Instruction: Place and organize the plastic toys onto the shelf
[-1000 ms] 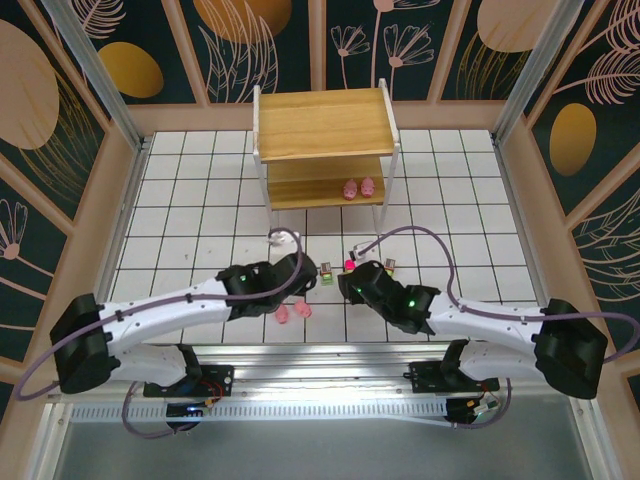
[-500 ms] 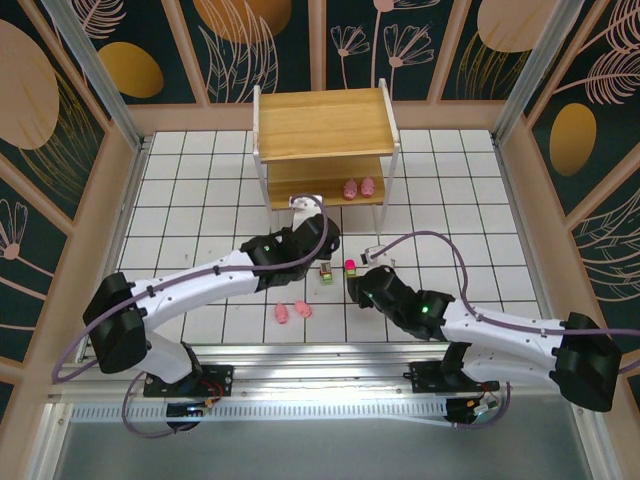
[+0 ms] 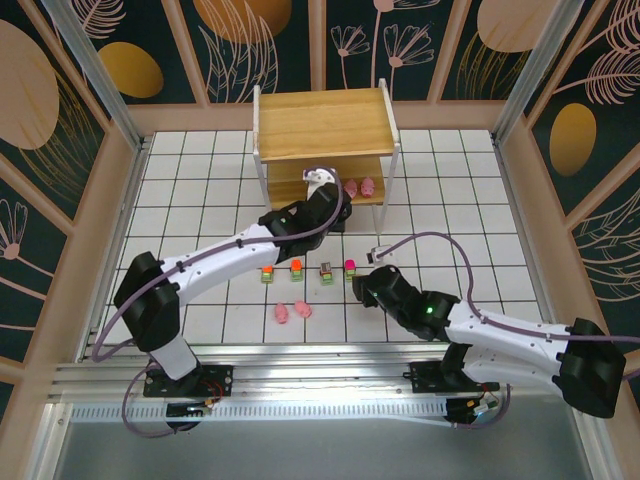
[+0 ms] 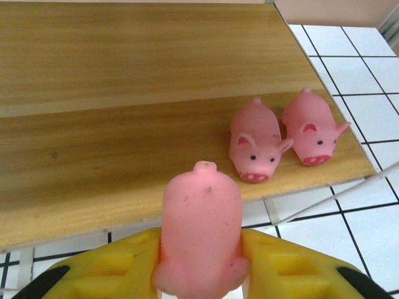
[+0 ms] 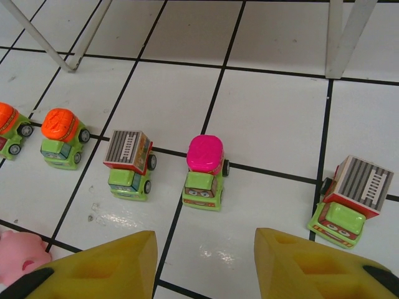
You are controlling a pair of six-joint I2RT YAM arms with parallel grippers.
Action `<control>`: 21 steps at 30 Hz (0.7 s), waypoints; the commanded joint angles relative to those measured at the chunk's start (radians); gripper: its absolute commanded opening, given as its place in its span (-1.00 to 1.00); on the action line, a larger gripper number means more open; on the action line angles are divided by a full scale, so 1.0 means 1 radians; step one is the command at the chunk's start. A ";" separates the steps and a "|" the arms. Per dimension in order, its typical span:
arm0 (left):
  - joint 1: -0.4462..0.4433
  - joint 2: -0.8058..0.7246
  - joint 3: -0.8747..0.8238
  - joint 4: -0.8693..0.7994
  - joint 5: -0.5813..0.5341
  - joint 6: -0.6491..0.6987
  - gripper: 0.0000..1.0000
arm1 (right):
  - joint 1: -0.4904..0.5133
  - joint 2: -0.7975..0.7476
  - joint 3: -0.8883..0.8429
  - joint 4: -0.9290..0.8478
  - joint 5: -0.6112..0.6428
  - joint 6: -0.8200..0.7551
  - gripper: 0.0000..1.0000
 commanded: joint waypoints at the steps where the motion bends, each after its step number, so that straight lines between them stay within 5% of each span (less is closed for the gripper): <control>1: 0.021 0.043 0.038 0.025 0.024 0.023 -0.31 | -0.010 -0.019 -0.022 -0.010 0.017 0.001 -0.08; 21: 0.063 0.128 0.097 0.059 0.056 0.023 -0.32 | -0.022 -0.018 -0.038 0.014 -0.006 -0.003 -0.09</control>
